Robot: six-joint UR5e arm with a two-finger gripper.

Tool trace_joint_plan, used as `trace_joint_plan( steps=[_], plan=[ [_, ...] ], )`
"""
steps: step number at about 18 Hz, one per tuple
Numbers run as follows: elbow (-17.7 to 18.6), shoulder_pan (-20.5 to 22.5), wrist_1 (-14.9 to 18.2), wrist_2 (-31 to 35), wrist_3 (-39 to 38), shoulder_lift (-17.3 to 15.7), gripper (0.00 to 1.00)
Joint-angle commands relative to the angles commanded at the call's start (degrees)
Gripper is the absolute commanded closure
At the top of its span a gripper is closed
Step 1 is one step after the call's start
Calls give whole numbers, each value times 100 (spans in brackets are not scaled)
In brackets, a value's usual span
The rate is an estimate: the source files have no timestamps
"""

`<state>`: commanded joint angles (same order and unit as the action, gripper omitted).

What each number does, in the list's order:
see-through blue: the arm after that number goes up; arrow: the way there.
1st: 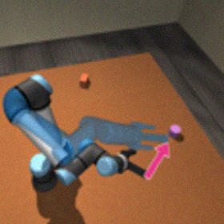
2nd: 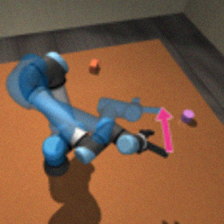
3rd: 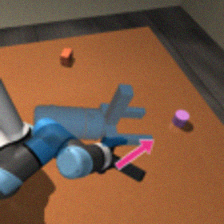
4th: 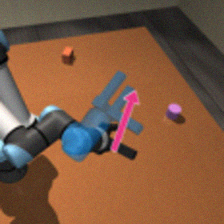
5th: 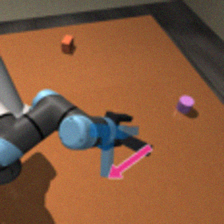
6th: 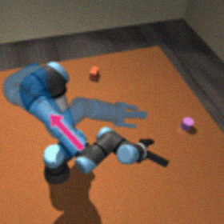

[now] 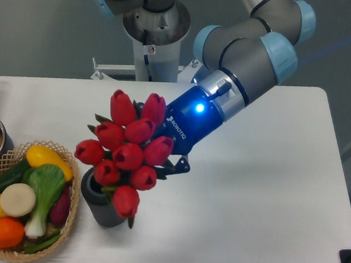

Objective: Insert the flowers into the vase
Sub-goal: 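Carry the tulips over the dark grey vase and lower stems inside, then push the tulip stems down into the vase with the gripper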

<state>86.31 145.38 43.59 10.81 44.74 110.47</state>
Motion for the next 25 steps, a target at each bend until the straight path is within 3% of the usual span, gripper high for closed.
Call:
trace_joint_plan(
  steps=[9, 18, 22, 25],
  plan=[
    [44, -413, 0, 9, 334, 290, 99],
    [105, -449, 0, 18, 545, 378, 96],
    [272, -440, 0, 61, 624, 378, 96],
    [596, -431, 0, 62, 896, 308, 94]
  ],
)
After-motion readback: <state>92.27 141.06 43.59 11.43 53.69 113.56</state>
